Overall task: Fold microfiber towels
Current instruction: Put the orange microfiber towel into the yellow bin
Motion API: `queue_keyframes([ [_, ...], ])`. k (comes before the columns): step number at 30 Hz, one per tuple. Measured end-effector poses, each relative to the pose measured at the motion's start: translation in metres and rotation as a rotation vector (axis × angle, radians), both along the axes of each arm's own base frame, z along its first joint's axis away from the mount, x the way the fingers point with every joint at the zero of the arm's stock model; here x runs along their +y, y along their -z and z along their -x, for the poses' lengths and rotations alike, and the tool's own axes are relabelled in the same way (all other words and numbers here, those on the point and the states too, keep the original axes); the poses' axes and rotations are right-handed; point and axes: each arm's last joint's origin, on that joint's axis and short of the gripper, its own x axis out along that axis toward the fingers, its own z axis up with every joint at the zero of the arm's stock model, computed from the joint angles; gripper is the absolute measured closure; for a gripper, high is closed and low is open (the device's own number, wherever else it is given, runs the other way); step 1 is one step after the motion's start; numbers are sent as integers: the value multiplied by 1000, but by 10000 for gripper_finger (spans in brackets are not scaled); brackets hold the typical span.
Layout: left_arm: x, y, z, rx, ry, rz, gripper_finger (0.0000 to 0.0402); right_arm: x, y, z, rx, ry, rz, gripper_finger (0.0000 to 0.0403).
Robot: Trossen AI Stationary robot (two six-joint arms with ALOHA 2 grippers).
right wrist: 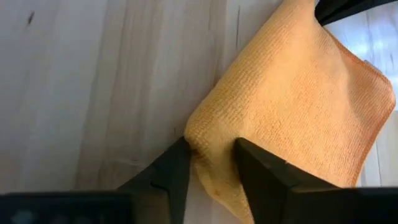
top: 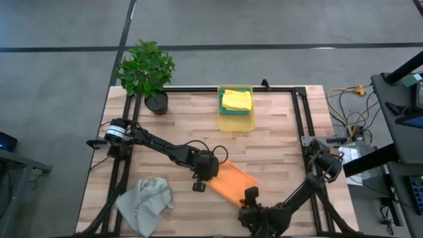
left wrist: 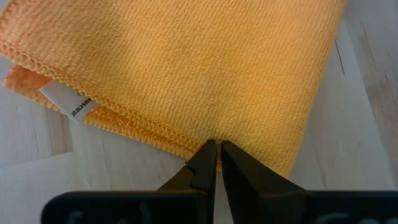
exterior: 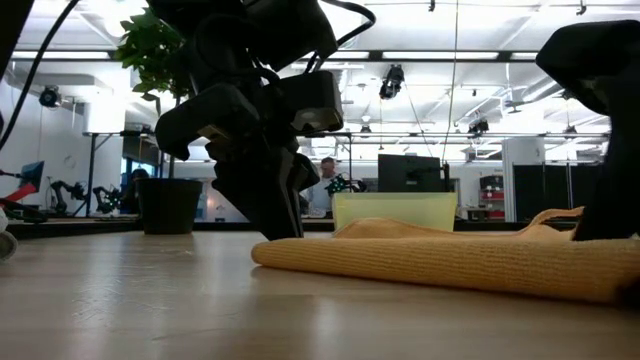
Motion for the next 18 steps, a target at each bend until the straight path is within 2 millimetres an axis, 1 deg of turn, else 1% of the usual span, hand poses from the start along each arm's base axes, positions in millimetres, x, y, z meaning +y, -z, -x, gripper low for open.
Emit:
queue_keyframes([
  [9, 0, 0, 0, -3, 4, 3, 388, 6, -6, 0, 1, -13, -22, 383],
  [12, 0, 0, -1, -6, 4, 3, 388, 6, -12, 0, 10, -10, -24, 391],
  [18, 0, -3, -3, -22, -2, -3, 388, 4, -32, 1, -21, -8, -57, 393],
])
